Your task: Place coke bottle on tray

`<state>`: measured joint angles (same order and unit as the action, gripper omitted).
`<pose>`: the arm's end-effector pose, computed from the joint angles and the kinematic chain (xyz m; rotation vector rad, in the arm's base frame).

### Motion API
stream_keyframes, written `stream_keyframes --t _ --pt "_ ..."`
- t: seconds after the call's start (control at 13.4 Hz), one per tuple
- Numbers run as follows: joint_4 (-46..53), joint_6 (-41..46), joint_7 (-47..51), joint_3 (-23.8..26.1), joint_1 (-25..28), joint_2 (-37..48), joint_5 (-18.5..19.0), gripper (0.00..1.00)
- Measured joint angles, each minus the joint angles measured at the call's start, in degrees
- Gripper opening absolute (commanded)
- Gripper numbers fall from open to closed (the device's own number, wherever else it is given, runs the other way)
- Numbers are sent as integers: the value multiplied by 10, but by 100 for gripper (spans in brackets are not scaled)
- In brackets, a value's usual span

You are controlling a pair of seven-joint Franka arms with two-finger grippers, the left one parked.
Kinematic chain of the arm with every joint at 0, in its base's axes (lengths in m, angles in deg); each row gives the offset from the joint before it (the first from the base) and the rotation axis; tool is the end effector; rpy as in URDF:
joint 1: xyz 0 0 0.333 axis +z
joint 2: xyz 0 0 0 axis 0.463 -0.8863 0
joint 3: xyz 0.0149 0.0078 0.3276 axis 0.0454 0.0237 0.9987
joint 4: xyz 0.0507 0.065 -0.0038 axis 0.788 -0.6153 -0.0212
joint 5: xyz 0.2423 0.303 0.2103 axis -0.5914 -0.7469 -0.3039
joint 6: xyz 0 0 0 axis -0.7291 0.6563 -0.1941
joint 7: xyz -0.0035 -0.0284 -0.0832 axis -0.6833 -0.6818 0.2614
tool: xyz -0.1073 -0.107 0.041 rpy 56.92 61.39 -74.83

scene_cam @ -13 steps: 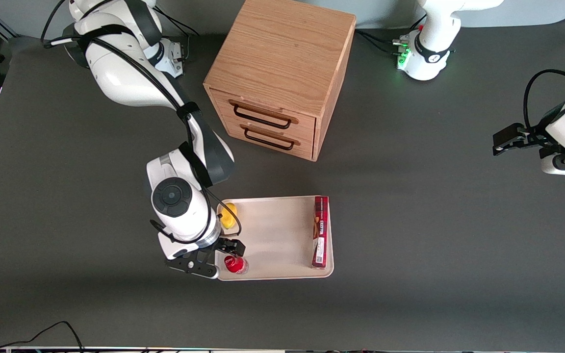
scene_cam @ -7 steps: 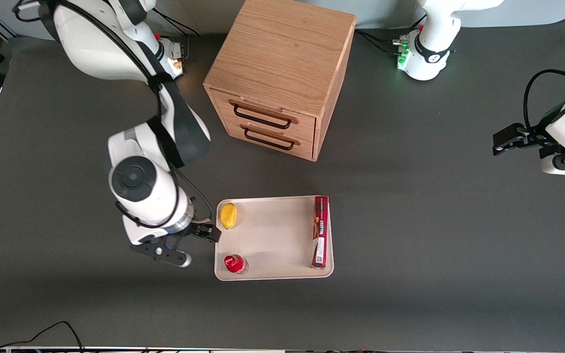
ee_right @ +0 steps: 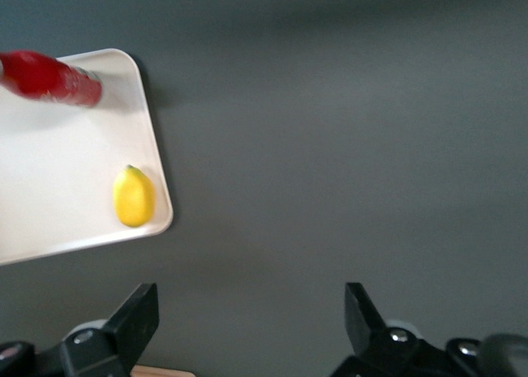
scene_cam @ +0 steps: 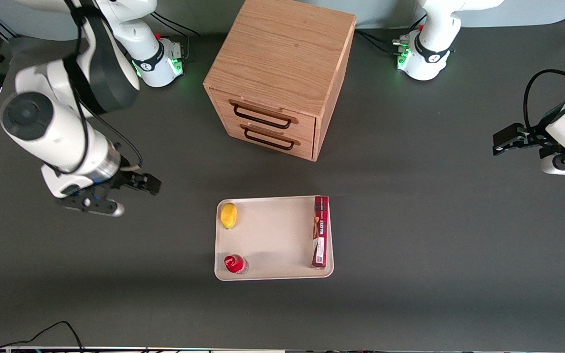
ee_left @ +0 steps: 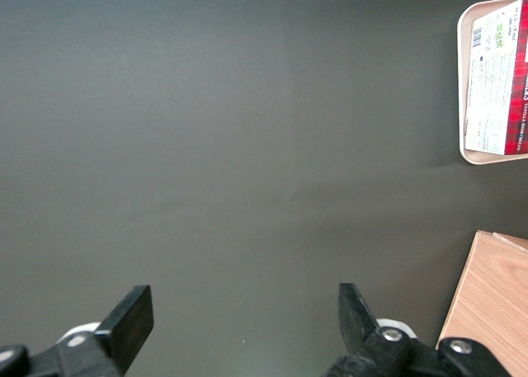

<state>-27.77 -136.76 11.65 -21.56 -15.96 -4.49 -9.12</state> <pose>0.6300 0.1528 0.4574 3.0665 -0.2456 -0.0086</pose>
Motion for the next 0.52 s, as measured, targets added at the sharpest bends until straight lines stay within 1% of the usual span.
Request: stream_keyframes --t 0.15,0.22,0.37,0.52 --pt "-60 11 -43 16 -40 76 -1 100" --pt "-79 22 -60 36 -70 107 -2 100" --pt "-91 29 -71 73 -122 135 -12 100" --pt "-89 27 -73 84 -137 137 -23 100"
